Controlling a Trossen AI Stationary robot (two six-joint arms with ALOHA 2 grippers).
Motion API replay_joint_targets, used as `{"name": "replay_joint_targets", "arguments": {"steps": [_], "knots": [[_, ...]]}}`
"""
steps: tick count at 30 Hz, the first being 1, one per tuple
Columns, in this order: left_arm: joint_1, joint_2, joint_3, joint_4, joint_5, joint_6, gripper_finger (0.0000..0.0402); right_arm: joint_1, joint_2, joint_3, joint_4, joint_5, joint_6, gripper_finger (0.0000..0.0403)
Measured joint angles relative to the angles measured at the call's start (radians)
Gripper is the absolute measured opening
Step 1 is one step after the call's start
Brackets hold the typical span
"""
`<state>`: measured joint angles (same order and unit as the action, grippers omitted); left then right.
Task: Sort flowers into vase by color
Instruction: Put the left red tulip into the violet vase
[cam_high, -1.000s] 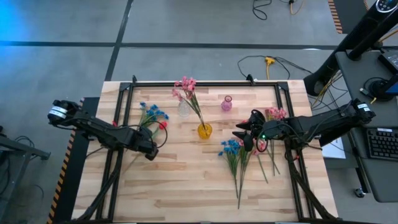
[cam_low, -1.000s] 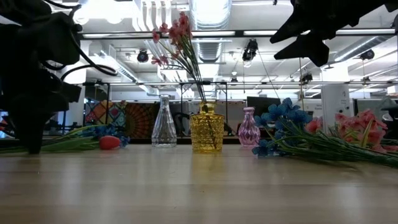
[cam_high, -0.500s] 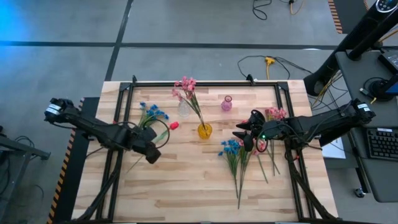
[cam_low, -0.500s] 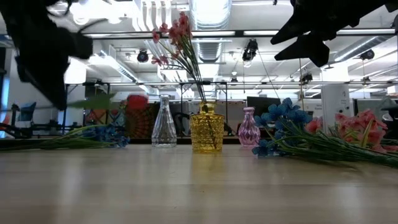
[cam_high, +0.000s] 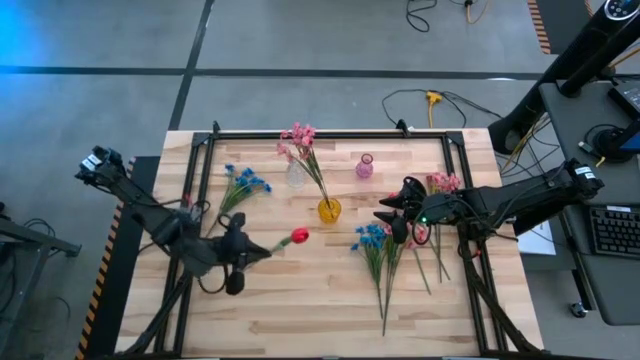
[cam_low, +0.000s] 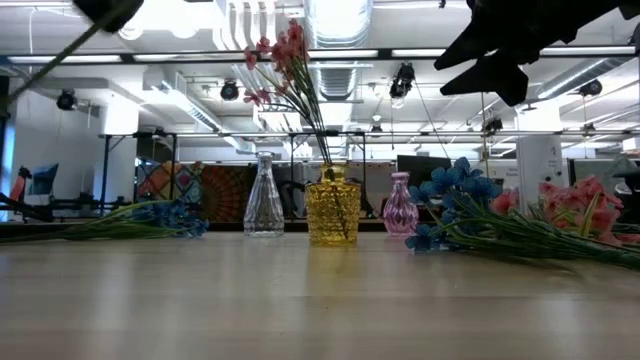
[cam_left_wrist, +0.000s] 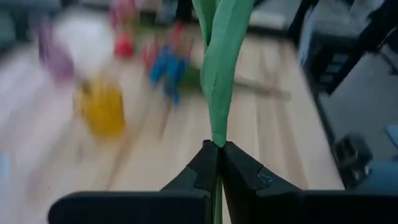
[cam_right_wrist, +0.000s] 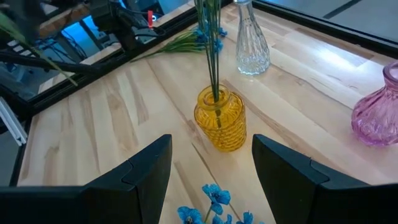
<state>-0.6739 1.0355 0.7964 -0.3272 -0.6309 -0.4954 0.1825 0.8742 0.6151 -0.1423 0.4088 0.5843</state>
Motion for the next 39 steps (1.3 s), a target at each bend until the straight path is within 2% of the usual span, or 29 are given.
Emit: {"name": "replay_joint_targets", "arguments": {"steps": [4,8,12,15,19,23,26,32,39], "knots": [[0.035,0.004,-0.016,0.267,-0.038,0.286,0.0000,0.000,-0.001,0.000,0.015,0.001,-0.020,0.0215],[0.087,0.005,-0.039,0.479,-0.041,0.456,0.0000,0.000,-0.015,0.000,0.028,0.001,-0.036,0.0215],[0.151,0.022,-0.055,0.639,-0.041,0.568,0.0000,0.000,-0.054,0.000,0.028,0.001,-0.059,0.0215],[0.209,0.067,-0.069,0.848,-0.008,0.661,0.0000,0.000,-0.095,0.000,0.028,0.002,-0.080,0.0215],[0.294,0.172,-0.074,1.116,0.102,0.720,0.0000,0.000,-0.145,0.000,0.028,0.002,-0.111,0.0215],[0.368,0.287,-0.070,1.318,0.107,0.748,0.0000,0.000,-0.175,0.000,0.027,0.002,-0.133,0.0215],[0.418,0.375,-0.021,1.373,0.111,0.763,0.0000,0.000,-0.187,0.000,0.022,0.002,-0.149,0.0215],[0.503,0.558,0.170,1.380,0.119,0.859,0.0000,0.000,-0.199,0.000,0.017,0.001,-0.188,0.0215],[0.565,0.649,0.258,1.468,0.125,0.905,0.0000,0.003,-0.214,0.000,0.002,-0.002,-0.210,0.0215]]}}
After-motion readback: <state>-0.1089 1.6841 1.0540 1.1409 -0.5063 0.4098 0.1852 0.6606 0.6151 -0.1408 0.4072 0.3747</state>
